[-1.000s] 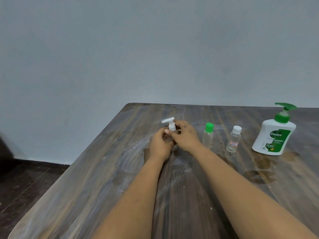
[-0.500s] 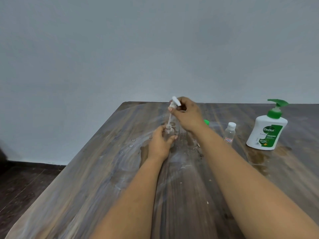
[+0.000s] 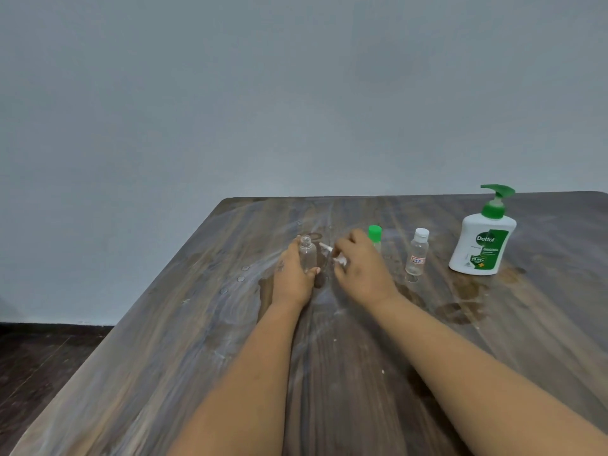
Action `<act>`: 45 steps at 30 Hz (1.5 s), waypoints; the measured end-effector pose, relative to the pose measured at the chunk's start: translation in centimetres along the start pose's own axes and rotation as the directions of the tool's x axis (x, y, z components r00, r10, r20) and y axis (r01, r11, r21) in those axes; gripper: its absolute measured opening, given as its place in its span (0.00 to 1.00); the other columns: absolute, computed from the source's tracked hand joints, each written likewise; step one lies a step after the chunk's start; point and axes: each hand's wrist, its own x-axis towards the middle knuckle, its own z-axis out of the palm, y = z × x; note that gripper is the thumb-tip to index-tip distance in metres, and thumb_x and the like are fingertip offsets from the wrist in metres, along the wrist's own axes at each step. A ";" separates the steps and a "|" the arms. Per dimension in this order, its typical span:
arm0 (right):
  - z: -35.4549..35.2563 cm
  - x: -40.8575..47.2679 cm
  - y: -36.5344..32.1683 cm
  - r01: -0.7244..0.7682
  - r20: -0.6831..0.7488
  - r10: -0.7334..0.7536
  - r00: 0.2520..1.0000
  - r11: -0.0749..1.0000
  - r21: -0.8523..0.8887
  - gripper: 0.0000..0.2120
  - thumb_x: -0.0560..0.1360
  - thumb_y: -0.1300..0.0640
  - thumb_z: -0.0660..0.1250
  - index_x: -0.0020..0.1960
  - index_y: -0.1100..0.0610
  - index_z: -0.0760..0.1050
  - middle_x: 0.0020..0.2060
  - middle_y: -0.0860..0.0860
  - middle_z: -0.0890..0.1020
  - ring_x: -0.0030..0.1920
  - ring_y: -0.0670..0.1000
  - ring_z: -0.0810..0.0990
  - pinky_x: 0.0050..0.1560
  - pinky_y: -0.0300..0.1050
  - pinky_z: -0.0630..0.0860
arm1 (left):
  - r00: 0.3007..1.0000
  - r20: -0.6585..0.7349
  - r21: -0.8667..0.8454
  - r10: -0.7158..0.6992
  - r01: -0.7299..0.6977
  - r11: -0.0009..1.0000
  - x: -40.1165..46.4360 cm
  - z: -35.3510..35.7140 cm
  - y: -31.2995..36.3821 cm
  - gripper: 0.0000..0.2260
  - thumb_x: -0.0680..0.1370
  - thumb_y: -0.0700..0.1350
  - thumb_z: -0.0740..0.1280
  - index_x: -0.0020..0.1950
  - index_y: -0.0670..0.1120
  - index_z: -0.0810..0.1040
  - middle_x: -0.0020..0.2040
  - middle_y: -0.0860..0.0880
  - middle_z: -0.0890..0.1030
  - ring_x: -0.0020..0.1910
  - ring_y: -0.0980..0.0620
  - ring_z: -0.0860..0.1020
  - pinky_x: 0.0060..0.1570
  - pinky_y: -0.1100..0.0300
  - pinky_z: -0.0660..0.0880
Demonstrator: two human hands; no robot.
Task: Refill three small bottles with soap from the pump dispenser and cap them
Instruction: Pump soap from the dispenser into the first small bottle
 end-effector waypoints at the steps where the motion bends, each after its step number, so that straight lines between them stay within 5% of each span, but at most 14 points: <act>1: 0.6 -0.3 0.3 0.005 0.042 -0.003 0.999 0.999 -0.039 0.05 0.69 0.69 0.67 0.45 0.66 0.77 0.46 0.61 0.74 0.47 0.61 0.75 0.50 0.53 0.72 | 1.000 -0.007 0.008 -0.001 0.001 1.000 0.0 0.0 -0.1 0.34 0.75 0.41 0.72 0.77 0.48 0.61 0.73 0.44 0.69 0.72 0.44 0.68 0.68 0.54 0.64; 7: 2.9 -1.2 1.0 0.114 0.191 -0.082 0.978 0.979 -0.167 0.08 0.78 0.64 0.62 0.49 0.67 0.77 0.50 0.62 0.73 0.52 0.61 0.72 0.55 0.52 0.70 | 0.999 -0.024 -0.011 0.047 -0.047 0.999 0.0 -0.2 -0.3 0.38 0.72 0.45 0.75 0.78 0.48 0.60 0.75 0.45 0.66 0.73 0.46 0.66 0.67 0.57 0.62; 14: 2.8 -1.0 0.8 0.103 0.174 -0.076 0.982 0.983 -0.154 0.08 0.77 0.59 0.64 0.51 0.64 0.76 0.53 0.60 0.73 0.55 0.60 0.71 0.57 0.53 0.71 | 0.996 -0.054 0.037 0.073 -0.071 0.997 -0.2 -0.3 -0.1 0.38 0.73 0.46 0.74 0.78 0.46 0.57 0.75 0.44 0.65 0.73 0.45 0.65 0.67 0.59 0.61; 20: 0.0 -0.6 0.5 0.050 -0.014 -0.050 0.999 0.998 -0.031 0.07 0.73 0.62 0.69 0.47 0.66 0.78 0.45 0.62 0.75 0.47 0.62 0.75 0.51 0.52 0.72 | 0.945 -0.235 0.039 0.225 -0.222 0.974 -1.8 -1.4 2.4 0.34 0.75 0.46 0.71 0.77 0.44 0.61 0.70 0.46 0.70 0.70 0.47 0.65 0.64 0.62 0.59; 24: -4.9 -1.1 1.8 -0.003 -0.261 0.007 0.965 1.000 0.017 0.04 0.72 0.63 0.71 0.46 0.62 0.80 0.42 0.57 0.76 0.45 0.55 0.75 0.46 0.41 0.67 | 0.866 -0.323 0.032 0.381 -0.392 0.919 -3.6 -0.7 6.4 0.25 0.75 0.46 0.70 0.70 0.44 0.69 0.64 0.49 0.75 0.64 0.49 0.68 0.62 0.59 0.66; 27: -9.2 -1.8 4.5 -0.063 -0.447 0.042 0.893 0.997 -0.034 0.02 0.71 0.63 0.71 0.42 0.60 0.78 0.38 0.52 0.75 0.42 0.53 0.74 0.43 0.45 0.68 | 0.849 -0.280 -0.099 0.448 -0.489 0.866 -5.0 1.5 9.7 0.22 0.74 0.47 0.70 0.66 0.45 0.72 0.60 0.50 0.77 0.61 0.51 0.73 0.63 0.52 0.71; 31: -13.2 -3.4 9.8 -0.233 -0.541 0.246 0.804 0.968 0.095 0.03 0.72 0.64 0.70 0.46 0.61 0.79 0.41 0.52 0.73 0.44 0.57 0.76 0.44 0.43 0.69 | 0.893 -0.067 -0.274 0.444 -0.444 0.853 -6.7 6.2 13.5 0.24 0.75 0.47 0.71 0.69 0.46 0.70 0.62 0.52 0.76 0.62 0.55 0.73 0.64 0.50 0.72; 36: -15.5 -4.7 16.2 -0.458 -0.379 0.513 0.770 0.858 0.231 0.20 0.73 0.59 0.71 0.63 0.58 0.71 0.57 0.52 0.71 0.58 0.53 0.73 0.60 0.47 0.71 | 0.895 0.271 -0.250 0.354 -0.289 0.924 -6.2 12.2 16.7 0.30 0.80 0.49 0.65 0.79 0.49 0.55 0.78 0.48 0.62 0.76 0.48 0.61 0.74 0.47 0.61; 41: -15.3 -4.7 19.3 -0.489 -0.109 0.549 0.829 0.805 0.336 0.40 0.72 0.55 0.75 0.76 0.47 0.56 0.73 0.54 0.63 0.73 0.52 0.63 0.72 0.51 0.63 | 0.910 0.286 -0.183 0.301 -0.256 0.949 -3.9 16.1 18.6 0.29 0.81 0.44 0.63 0.79 0.47 0.54 0.78 0.44 0.59 0.77 0.45 0.56 0.74 0.52 0.56; 45: -15.0 -3.7 20.1 -0.469 0.043 0.503 0.863 0.767 0.438 0.38 0.77 0.57 0.69 0.78 0.44 0.50 0.73 0.55 0.66 0.71 0.56 0.68 0.70 0.58 0.67 | 0.918 0.301 -0.162 0.257 -0.217 0.963 -1.6 17.7 19.7 0.31 0.82 0.43 0.62 0.80 0.47 0.50 0.79 0.42 0.55 0.78 0.44 0.54 0.75 0.51 0.54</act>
